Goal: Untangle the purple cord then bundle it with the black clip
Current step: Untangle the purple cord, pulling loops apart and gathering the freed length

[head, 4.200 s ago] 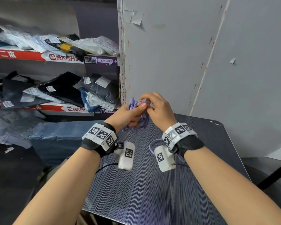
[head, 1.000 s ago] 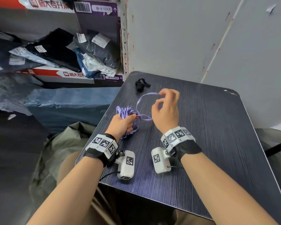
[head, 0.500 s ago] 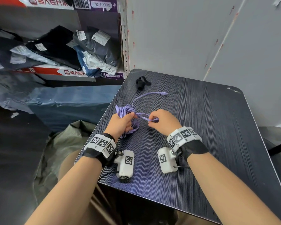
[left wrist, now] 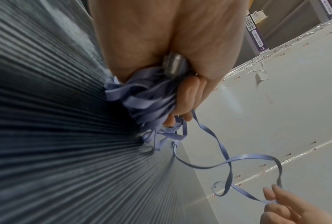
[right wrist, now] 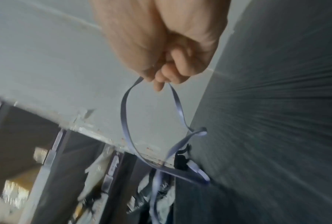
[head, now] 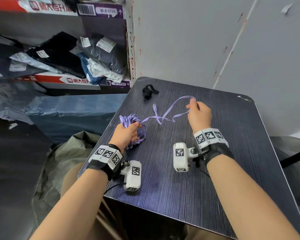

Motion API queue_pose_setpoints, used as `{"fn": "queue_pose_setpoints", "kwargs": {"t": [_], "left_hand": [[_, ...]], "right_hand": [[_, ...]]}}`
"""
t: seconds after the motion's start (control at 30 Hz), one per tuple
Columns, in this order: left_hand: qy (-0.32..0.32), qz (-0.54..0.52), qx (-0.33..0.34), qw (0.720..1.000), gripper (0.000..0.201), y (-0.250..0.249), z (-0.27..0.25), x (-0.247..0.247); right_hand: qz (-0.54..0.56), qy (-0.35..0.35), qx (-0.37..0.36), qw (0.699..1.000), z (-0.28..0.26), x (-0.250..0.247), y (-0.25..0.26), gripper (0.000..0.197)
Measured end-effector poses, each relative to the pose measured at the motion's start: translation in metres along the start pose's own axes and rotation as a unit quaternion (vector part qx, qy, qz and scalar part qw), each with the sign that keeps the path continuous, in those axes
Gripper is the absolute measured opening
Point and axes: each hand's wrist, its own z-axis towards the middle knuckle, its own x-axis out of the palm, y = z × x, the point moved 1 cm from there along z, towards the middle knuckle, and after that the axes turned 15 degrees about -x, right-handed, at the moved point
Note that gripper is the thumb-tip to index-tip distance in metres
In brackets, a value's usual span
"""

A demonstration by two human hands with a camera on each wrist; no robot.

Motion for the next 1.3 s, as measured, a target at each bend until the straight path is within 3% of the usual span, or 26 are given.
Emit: {"fn": "queue_pose_setpoints", "kwargs": {"t": [0.1, 0.2, 0.27, 0.37, 0.43, 0.5, 0.6, 0.7, 0.83, 1.03, 1.17, 1.3], "left_hand": [[-0.01, 0.009, -0.007, 1.0, 0.023, 0.001, 0.002, 0.001], [-0.012, 0.01, -0.008, 1.0, 0.022, 0.001, 0.003, 0.0], [-0.012, 0.012, -0.007, 1.0, 0.022, 0.002, 0.003, 0.0], [-0.012, 0.01, -0.007, 1.0, 0.022, 0.002, 0.004, 0.0], [-0.012, 0.009, -0.009, 1.0, 0.021, 0.001, 0.004, 0.0], [-0.011, 0.01, -0.009, 1.0, 0.021, 0.001, 0.003, 0.001], [-0.011, 0.01, -0.005, 1.0, 0.021, 0.001, 0.004, 0.0], [-0.014, 0.003, -0.004, 1.0, 0.021, 0.002, 0.005, 0.001], [-0.017, -0.001, -0.009, 1.0, 0.02, 0.002, 0.005, 0.002], [-0.01, -0.001, -0.014, 1.0, 0.024, 0.001, 0.002, 0.002], [-0.008, 0.005, -0.014, 1.0, 0.025, 0.0, -0.001, 0.003], [-0.008, 0.007, -0.013, 1.0, 0.025, -0.001, -0.002, 0.003]], "right_hand": [[0.134, -0.048, 0.119, 0.983, 0.002, -0.004, -0.001, 0.03], [0.257, -0.072, 0.162, 0.95, 0.001, -0.003, 0.002, 0.023], [0.291, -0.065, 0.163, 0.94, 0.001, -0.001, -0.002, 0.053], [0.186, 0.022, 0.137, 0.973, -0.003, 0.005, -0.003, 0.071], [0.092, 0.066, 0.087, 0.99, -0.01, 0.009, 0.003, 0.061], [0.014, 0.106, -0.01, 0.994, -0.017, 0.013, 0.012, 0.042], [-0.084, 0.232, -0.129, 0.96, -0.026, 0.024, 0.021, 0.016], [-0.129, 0.324, -0.145, 0.926, -0.032, 0.036, 0.018, 0.009], [-0.178, 0.298, -0.145, 0.927, -0.031, 0.048, 0.01, 0.011], [-0.234, 0.284, -0.048, 0.929, -0.026, 0.054, 0.0, 0.029], [-0.206, 0.303, -0.03, 0.93, -0.021, 0.056, -0.002, 0.036], [-0.166, 0.258, -0.011, 0.952, -0.018, 0.055, -0.004, 0.029]]}}
